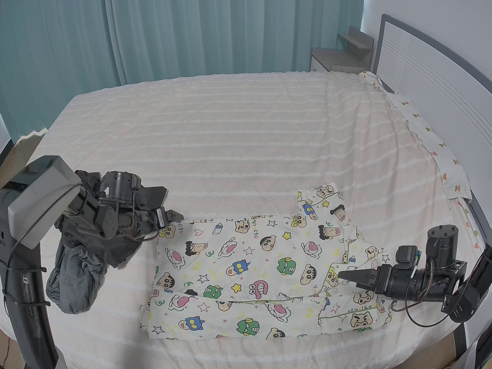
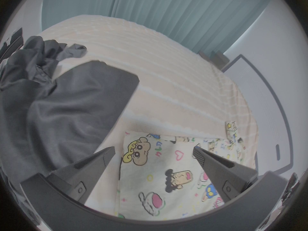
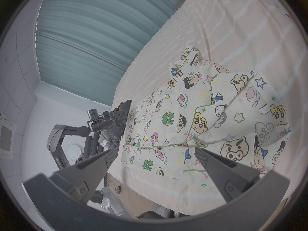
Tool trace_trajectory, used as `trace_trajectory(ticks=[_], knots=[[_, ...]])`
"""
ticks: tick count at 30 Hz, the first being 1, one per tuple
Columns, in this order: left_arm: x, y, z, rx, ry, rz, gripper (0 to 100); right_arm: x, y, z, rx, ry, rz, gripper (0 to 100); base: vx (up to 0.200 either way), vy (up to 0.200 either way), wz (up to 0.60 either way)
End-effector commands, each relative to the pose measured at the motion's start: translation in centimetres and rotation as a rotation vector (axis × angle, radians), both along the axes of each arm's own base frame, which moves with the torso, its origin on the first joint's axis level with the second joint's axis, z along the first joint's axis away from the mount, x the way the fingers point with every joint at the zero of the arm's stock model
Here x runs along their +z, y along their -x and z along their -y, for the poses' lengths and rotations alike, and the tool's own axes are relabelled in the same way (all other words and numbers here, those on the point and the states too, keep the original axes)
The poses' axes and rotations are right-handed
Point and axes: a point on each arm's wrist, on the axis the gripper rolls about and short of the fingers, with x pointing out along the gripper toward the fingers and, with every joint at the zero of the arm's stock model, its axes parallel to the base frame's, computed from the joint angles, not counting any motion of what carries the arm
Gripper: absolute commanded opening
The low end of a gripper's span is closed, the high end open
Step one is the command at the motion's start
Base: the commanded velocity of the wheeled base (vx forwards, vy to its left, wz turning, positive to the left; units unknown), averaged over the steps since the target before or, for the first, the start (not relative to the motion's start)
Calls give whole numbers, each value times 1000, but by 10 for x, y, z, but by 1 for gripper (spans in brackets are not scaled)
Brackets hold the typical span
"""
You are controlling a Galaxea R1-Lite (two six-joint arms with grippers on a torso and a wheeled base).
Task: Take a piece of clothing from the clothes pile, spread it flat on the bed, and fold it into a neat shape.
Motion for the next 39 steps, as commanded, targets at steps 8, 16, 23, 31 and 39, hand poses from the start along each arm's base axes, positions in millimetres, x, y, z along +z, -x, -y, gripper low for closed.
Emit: trace_trajectory(ticks=[8,16,23,31,39], knots=[[-43,-25,19,-16,-54,-37,100,-6,3,1,18,27,-10,100,0,0,0],[-44,-25,23,-10,-70,-37,100,-7,3,0,20,27,-14,100,0,0,0],[-43,-24,20,22,-91,-36,0,-6,-6,3,-9,20,4,100,0,0,0],[-11,-22,15,62,-103,12,0,-4,-59,16,-108,19,63,100,0,0,0],[-3,-22,15,82,-121,17,0,-6,-149,27,-112,169,-4,100,0,0,0]])
